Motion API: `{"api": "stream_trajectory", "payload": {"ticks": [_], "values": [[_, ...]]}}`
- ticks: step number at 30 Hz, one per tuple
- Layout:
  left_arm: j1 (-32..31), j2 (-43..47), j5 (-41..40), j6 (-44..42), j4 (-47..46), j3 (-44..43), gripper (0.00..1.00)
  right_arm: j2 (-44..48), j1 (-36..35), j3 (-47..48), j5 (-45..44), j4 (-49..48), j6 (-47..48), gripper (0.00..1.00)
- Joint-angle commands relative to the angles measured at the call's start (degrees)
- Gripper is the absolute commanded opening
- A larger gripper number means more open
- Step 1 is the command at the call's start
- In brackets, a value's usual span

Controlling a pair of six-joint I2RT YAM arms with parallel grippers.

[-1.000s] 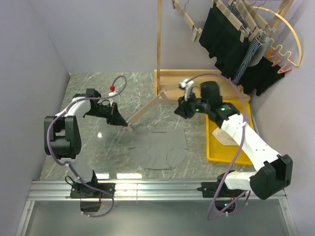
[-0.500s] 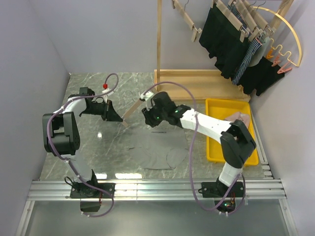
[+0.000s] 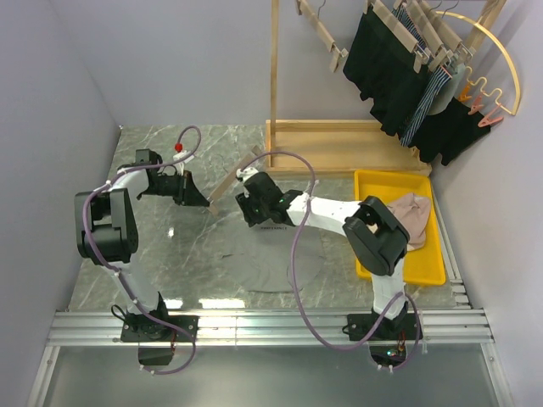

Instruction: Clip the underwear to the hanger

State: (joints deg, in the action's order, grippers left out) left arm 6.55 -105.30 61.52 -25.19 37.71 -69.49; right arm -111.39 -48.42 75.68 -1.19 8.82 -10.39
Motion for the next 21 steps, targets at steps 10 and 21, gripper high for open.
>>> {"api": "stream_trajectory", "payload": {"ticks": [10, 21], "values": [[-0.9, -0.8, 0.1, 3.4, -7.0, -0.8, 0.0, -5.7, -5.4, 5.4, -12.9, 3.6, -7.4, 0.52], [-2.6, -2.0, -0.6, 3.6, -7.9, -1.4, 0.0, -10.8, -4.6, 7.6, -8.6, 6.5, -10.6, 0.52]]}}
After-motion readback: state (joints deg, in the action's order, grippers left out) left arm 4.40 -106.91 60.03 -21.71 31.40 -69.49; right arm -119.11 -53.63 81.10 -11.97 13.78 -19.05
